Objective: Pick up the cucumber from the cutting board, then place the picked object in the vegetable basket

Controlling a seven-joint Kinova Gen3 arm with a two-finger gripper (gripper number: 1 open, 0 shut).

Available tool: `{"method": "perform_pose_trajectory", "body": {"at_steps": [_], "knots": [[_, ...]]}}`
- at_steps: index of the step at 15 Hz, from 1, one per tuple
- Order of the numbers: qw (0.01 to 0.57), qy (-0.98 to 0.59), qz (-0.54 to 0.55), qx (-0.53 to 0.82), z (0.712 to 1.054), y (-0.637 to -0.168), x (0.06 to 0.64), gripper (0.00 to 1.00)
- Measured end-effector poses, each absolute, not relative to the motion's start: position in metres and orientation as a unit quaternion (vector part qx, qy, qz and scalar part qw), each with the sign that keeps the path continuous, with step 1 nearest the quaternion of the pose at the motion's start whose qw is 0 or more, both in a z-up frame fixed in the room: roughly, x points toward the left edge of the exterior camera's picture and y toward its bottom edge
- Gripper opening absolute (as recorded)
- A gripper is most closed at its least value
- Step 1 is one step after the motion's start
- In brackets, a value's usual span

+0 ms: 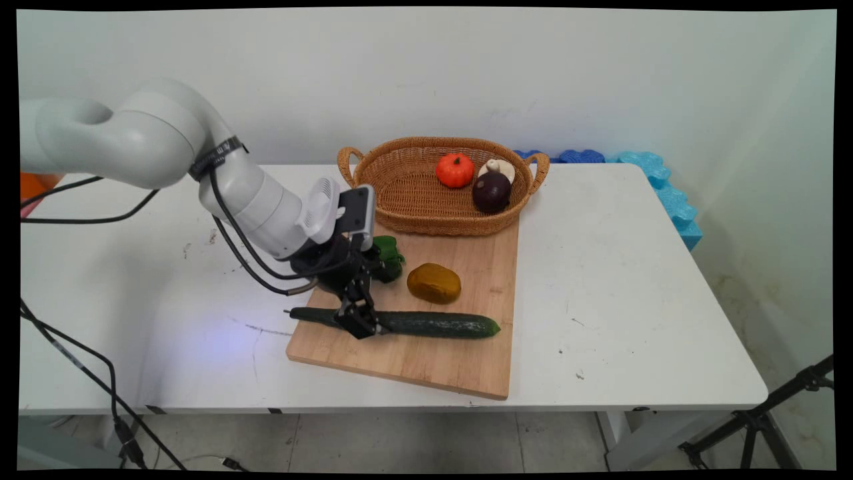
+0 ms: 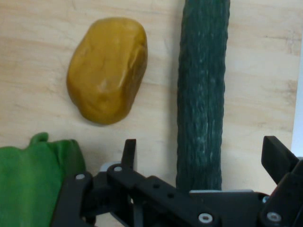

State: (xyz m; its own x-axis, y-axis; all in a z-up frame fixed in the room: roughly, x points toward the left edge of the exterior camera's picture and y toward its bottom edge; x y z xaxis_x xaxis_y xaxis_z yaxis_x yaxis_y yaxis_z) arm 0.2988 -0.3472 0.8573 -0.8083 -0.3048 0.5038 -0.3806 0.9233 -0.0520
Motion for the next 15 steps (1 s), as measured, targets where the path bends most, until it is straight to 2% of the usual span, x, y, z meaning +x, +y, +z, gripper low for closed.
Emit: {"method": "perform_pose_trajectory", "body": {"at_steps": [8, 9, 15], "knots": [[0.237, -0.951, 0.070, 0.186, 0.837, -0.347, 0.295, 1.00], [0.236, -0.951, 0.071, 0.187, 0.836, -0.348, 0.295, 0.00], [0.241, -0.949, 0.070, 0.191, 0.829, -0.353, 0.293, 0.00]]}}
